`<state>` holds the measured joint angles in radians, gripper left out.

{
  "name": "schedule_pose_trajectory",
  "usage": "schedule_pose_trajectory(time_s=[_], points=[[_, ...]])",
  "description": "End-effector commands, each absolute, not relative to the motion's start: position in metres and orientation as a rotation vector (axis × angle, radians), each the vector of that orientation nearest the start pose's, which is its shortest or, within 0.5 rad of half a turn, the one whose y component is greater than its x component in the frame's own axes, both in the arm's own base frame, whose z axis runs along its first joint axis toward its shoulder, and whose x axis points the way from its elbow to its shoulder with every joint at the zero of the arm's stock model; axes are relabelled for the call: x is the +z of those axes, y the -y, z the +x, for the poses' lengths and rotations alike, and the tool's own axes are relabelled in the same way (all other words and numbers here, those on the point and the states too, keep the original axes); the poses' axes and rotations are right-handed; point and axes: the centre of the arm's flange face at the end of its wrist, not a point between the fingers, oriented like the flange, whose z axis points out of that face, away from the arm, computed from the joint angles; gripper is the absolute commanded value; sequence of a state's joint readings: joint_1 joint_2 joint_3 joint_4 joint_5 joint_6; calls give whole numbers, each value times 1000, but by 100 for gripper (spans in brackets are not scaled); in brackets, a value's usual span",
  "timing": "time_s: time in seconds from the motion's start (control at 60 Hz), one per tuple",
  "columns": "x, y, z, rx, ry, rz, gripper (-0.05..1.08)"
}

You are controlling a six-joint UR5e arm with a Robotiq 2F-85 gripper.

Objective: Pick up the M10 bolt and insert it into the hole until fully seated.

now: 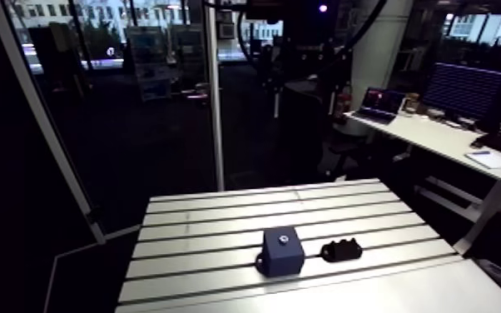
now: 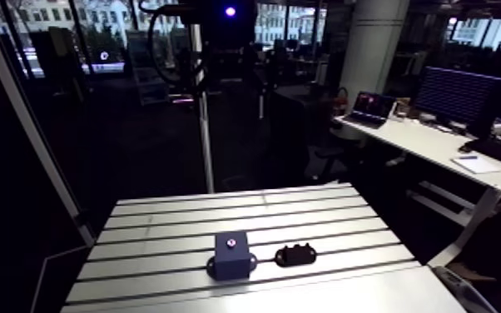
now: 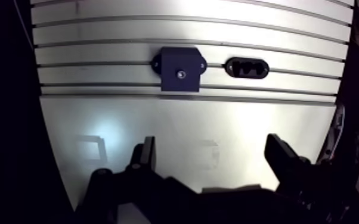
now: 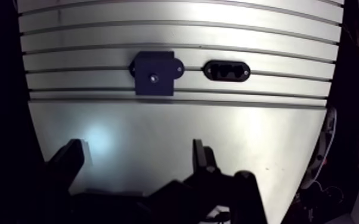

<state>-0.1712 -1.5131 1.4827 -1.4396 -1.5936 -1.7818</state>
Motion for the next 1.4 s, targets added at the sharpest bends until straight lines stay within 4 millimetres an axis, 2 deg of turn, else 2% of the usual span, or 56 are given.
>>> schedule_pose_trajectory(time_s=[0.017, 0.967, 1.4], points=[[482, 43, -527, -7, -3016, -65, 0], [481, 42, -533, 5, -3053, -52, 1], [473, 45, -532, 3, -3037, -59, 1]])
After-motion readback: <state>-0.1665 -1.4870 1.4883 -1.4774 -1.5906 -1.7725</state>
